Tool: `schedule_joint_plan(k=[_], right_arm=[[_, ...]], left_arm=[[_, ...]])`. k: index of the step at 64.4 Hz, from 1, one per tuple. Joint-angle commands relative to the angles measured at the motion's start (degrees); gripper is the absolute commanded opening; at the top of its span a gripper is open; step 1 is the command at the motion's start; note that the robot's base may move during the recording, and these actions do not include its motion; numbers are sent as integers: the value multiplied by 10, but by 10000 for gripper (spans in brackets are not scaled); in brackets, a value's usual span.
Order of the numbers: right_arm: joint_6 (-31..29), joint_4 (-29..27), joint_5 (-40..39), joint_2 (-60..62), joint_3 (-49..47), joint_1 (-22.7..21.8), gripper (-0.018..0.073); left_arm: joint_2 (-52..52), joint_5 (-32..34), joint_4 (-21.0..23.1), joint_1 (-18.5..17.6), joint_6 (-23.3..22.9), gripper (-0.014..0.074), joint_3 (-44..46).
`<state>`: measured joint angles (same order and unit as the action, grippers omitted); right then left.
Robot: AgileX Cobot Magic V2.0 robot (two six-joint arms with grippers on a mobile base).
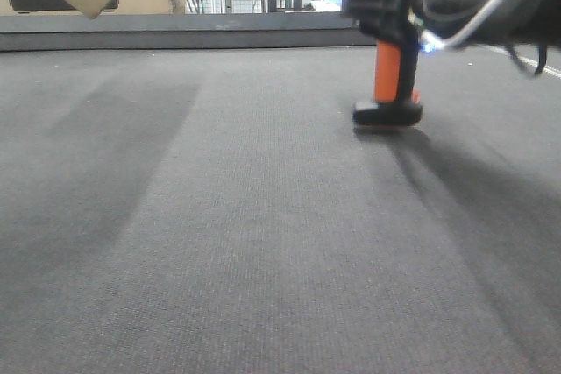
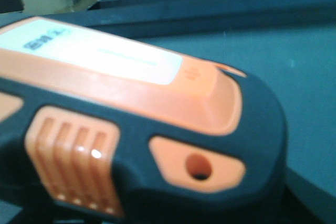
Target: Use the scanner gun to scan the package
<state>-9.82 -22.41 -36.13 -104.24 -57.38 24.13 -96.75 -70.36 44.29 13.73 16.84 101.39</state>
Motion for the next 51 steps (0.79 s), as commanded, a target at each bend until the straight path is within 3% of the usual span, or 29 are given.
schedule_joint_plan(k=[1, 13, 24, 35, 51], right_arm=[[-50, 0, 4, 46, -22, -9, -154], [-121, 16, 134, 94, -83, -30, -154], [-209, 68, 247, 102, -158, -30, -154], [-218, 117, 308, 102, -210, -29, -154], [-218, 167, 324, 102, -231, -23, -154]], left_arm=[[7, 4, -7, -3, 1, -111, 4], [7, 4, -60, -3, -9, -111, 4], [7, 4, -90, -6, -9, -111, 4], [7, 4, -125, -28, -9, -111, 4], [7, 4, -127, -43, -25, -111, 4]])
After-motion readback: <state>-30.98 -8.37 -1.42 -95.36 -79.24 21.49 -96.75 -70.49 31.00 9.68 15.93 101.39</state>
